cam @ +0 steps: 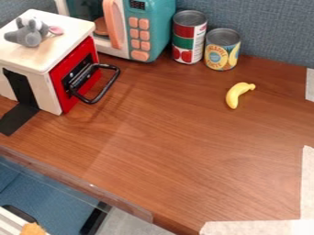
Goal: Open the drawer
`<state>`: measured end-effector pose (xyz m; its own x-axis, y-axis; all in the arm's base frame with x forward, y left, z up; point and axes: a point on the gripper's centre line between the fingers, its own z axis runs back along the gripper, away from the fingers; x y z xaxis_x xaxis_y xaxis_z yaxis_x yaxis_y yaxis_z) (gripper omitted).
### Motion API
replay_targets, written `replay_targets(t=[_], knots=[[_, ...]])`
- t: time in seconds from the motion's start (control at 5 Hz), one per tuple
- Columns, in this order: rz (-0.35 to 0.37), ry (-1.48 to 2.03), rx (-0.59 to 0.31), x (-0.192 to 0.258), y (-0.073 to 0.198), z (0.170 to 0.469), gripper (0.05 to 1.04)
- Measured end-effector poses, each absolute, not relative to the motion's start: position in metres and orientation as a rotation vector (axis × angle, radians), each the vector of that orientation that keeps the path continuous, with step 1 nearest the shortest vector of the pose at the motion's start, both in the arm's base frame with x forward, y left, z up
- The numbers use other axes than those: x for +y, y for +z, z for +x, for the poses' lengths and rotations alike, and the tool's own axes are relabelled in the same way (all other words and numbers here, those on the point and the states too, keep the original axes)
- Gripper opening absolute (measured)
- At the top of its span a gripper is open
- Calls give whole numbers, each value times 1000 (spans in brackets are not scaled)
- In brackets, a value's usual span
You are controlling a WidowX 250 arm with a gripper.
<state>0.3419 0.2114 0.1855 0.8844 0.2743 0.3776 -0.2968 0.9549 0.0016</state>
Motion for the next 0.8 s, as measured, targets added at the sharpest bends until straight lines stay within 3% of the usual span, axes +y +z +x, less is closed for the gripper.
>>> replay_targets(t=[0.2,0.6,0.8], knots=[[39,299,-343,211,169,341,999],[-23,139,-219,149,138,320,999],[23,104,-158,139,114,311,999]])
